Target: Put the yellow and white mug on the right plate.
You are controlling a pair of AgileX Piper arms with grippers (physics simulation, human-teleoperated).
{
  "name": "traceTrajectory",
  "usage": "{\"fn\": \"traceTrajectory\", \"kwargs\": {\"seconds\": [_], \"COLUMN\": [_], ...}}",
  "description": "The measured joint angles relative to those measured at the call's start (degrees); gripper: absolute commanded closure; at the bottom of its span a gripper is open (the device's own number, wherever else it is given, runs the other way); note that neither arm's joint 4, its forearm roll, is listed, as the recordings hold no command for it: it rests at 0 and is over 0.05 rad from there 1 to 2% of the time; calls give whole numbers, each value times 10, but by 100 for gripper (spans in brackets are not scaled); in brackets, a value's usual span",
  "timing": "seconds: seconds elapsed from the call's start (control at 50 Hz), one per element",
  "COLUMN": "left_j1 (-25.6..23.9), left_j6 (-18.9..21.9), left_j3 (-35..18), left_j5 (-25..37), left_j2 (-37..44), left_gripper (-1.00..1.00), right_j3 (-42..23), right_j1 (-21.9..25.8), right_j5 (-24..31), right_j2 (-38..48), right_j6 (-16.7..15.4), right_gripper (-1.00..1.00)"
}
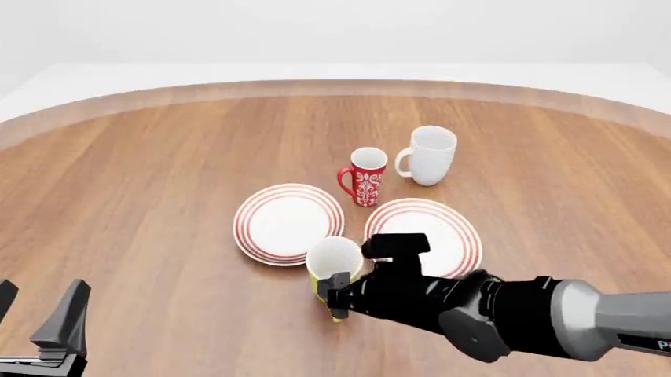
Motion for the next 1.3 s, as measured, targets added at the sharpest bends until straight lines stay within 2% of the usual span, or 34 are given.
{"fn": "traceTrajectory", "kwargs": {"seconds": [0.6, 1.0, 1.02, 1.3], "left_j1": [0, 0, 0, 0], "left_j6": [0, 0, 0, 0], "left_j3": [0, 0, 0, 0], "left_j5": [0, 0, 0, 0], "left_j2": [0, 0, 0, 0], "left_gripper": [-100, -100, -100, -100], "right_j3": [29, 27, 27, 23], "right_j1": [21, 31, 31, 26], "right_j5": [-84, -109, -110, -110], "right_j2": [60, 93, 94, 85], "right_j6": [40, 55, 55, 47], "right_gripper": [-100, -100, 100, 100]}}
